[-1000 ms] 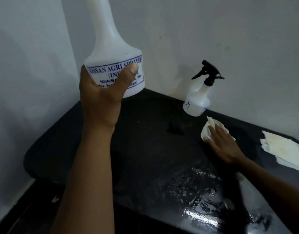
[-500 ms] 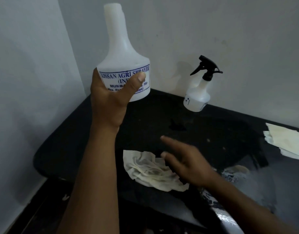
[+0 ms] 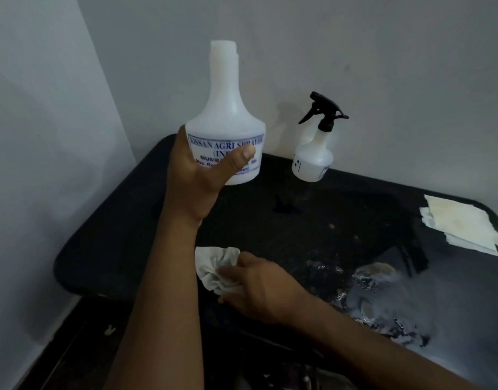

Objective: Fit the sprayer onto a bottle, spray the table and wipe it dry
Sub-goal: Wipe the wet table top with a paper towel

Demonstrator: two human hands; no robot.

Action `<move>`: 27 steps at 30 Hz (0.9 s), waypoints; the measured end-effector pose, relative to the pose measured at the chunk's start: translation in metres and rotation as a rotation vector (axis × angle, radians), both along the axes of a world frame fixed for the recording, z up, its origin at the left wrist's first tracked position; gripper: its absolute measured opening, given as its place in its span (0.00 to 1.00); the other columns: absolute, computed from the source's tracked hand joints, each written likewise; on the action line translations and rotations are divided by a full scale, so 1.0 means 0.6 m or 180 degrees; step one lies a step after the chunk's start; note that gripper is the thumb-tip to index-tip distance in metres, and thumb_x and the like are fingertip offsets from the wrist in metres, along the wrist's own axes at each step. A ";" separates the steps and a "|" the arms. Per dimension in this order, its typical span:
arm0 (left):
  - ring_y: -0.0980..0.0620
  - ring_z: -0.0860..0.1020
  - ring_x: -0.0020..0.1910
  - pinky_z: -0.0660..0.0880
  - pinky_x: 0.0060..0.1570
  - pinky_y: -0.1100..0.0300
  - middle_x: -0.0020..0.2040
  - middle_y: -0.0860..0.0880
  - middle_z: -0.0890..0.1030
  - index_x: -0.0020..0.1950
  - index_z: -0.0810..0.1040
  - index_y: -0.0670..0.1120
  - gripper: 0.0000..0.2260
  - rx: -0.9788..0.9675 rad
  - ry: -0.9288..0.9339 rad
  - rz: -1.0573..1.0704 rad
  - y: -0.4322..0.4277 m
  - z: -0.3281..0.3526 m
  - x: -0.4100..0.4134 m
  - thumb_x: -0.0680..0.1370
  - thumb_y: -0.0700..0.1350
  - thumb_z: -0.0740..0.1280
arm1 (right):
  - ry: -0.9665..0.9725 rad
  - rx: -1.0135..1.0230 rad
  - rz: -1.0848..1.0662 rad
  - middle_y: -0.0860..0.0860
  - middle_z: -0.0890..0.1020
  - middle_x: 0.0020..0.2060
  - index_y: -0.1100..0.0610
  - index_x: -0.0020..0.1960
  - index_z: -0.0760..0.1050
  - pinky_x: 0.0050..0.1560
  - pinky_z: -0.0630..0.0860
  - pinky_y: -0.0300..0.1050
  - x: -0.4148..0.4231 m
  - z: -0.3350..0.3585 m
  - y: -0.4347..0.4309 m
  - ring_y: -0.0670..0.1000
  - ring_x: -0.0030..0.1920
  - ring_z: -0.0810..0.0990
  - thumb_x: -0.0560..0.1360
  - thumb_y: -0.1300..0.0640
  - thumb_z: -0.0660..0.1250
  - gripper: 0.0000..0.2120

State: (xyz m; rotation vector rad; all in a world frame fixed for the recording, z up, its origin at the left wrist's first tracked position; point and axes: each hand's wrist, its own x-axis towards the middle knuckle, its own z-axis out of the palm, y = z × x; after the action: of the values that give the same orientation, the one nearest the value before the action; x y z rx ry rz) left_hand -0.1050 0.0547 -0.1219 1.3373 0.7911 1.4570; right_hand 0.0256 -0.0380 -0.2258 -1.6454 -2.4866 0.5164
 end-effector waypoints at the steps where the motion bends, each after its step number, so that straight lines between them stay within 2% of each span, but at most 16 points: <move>1: 0.55 0.84 0.57 0.80 0.52 0.64 0.59 0.47 0.83 0.66 0.74 0.43 0.32 -0.0015 0.0037 -0.0018 -0.003 -0.003 0.000 0.65 0.52 0.77 | 0.0004 -0.0026 0.0123 0.56 0.74 0.57 0.50 0.68 0.71 0.47 0.68 0.41 -0.006 0.001 -0.001 0.57 0.53 0.77 0.77 0.46 0.63 0.21; 4: 0.54 0.84 0.57 0.81 0.51 0.63 0.59 0.46 0.83 0.67 0.74 0.40 0.36 -0.0084 0.0103 -0.0073 -0.012 -0.011 0.002 0.63 0.53 0.77 | 0.0291 -0.0319 0.0506 0.59 0.77 0.56 0.57 0.63 0.76 0.52 0.74 0.45 -0.017 0.006 -0.018 0.58 0.52 0.78 0.78 0.56 0.63 0.15; 7: 0.54 0.84 0.57 0.81 0.51 0.62 0.60 0.46 0.83 0.67 0.74 0.42 0.35 -0.0096 0.0171 -0.0080 -0.017 -0.015 0.001 0.63 0.54 0.77 | 0.1276 -0.0878 0.0462 0.59 0.83 0.47 0.63 0.51 0.81 0.49 0.77 0.49 -0.015 0.020 -0.037 0.53 0.46 0.81 0.77 0.59 0.66 0.09; 9: 0.55 0.84 0.55 0.81 0.50 0.63 0.58 0.47 0.84 0.65 0.75 0.45 0.33 -0.0075 0.0128 -0.0070 -0.023 -0.017 0.003 0.63 0.53 0.78 | 0.2526 -0.1546 -0.0255 0.56 0.83 0.41 0.63 0.49 0.81 0.44 0.77 0.43 0.005 0.040 -0.039 0.48 0.40 0.80 0.78 0.60 0.66 0.08; 11: 0.54 0.85 0.54 0.81 0.50 0.63 0.57 0.47 0.84 0.64 0.75 0.44 0.32 -0.0100 -0.0014 -0.0123 -0.031 -0.019 0.005 0.63 0.51 0.79 | 0.4175 -0.2070 -0.1072 0.56 0.82 0.38 0.64 0.49 0.81 0.40 0.78 0.41 0.039 0.063 -0.026 0.48 0.36 0.81 0.76 0.63 0.64 0.08; 13: 0.52 0.85 0.56 0.81 0.52 0.61 0.57 0.48 0.86 0.65 0.76 0.44 0.33 -0.0182 -0.0133 -0.0327 -0.039 -0.018 0.010 0.64 0.52 0.80 | 0.5456 -0.2108 -0.1463 0.57 0.83 0.40 0.63 0.48 0.83 0.42 0.81 0.45 0.088 0.096 -0.013 0.51 0.38 0.83 0.72 0.62 0.64 0.10; 15: 0.50 0.84 0.60 0.80 0.56 0.59 0.58 0.49 0.86 0.65 0.79 0.48 0.31 -0.0234 -0.0345 -0.0724 -0.047 -0.020 0.021 0.65 0.57 0.81 | 0.6170 -0.1875 -0.1588 0.57 0.83 0.42 0.61 0.51 0.83 0.45 0.81 0.46 0.134 0.129 -0.007 0.52 0.40 0.83 0.72 0.60 0.63 0.12; 19: 0.51 0.83 0.62 0.81 0.56 0.56 0.61 0.51 0.86 0.63 0.84 0.54 0.29 -0.0578 -0.1157 -0.1535 -0.065 -0.022 0.055 0.63 0.60 0.82 | 0.6764 -0.1541 -0.1568 0.59 0.82 0.46 0.63 0.61 0.75 0.51 0.80 0.48 0.189 0.169 -0.012 0.54 0.43 0.84 0.74 0.59 0.62 0.17; 24: 0.48 0.85 0.57 0.84 0.51 0.53 0.57 0.47 0.87 0.60 0.86 0.51 0.31 -0.0615 -0.1027 -0.1959 -0.078 -0.017 0.104 0.58 0.58 0.84 | 0.6796 -0.1148 -0.1508 0.61 0.82 0.54 0.65 0.66 0.72 0.61 0.73 0.50 0.244 0.201 -0.019 0.55 0.51 0.82 0.74 0.59 0.62 0.21; 27: 0.48 0.86 0.55 0.84 0.49 0.52 0.55 0.47 0.88 0.58 0.87 0.51 0.32 -0.0582 -0.0917 -0.2144 -0.087 -0.003 0.152 0.55 0.58 0.86 | 0.6570 -0.0953 -0.1566 0.63 0.78 0.59 0.66 0.68 0.69 0.69 0.66 0.55 0.277 0.215 -0.032 0.58 0.57 0.77 0.74 0.59 0.63 0.24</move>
State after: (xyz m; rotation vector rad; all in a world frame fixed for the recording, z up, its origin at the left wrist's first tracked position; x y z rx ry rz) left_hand -0.0136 0.0023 -0.1240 1.0741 0.2337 0.9758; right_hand 0.1918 -0.0570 -0.0971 -0.6449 -0.4781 1.4083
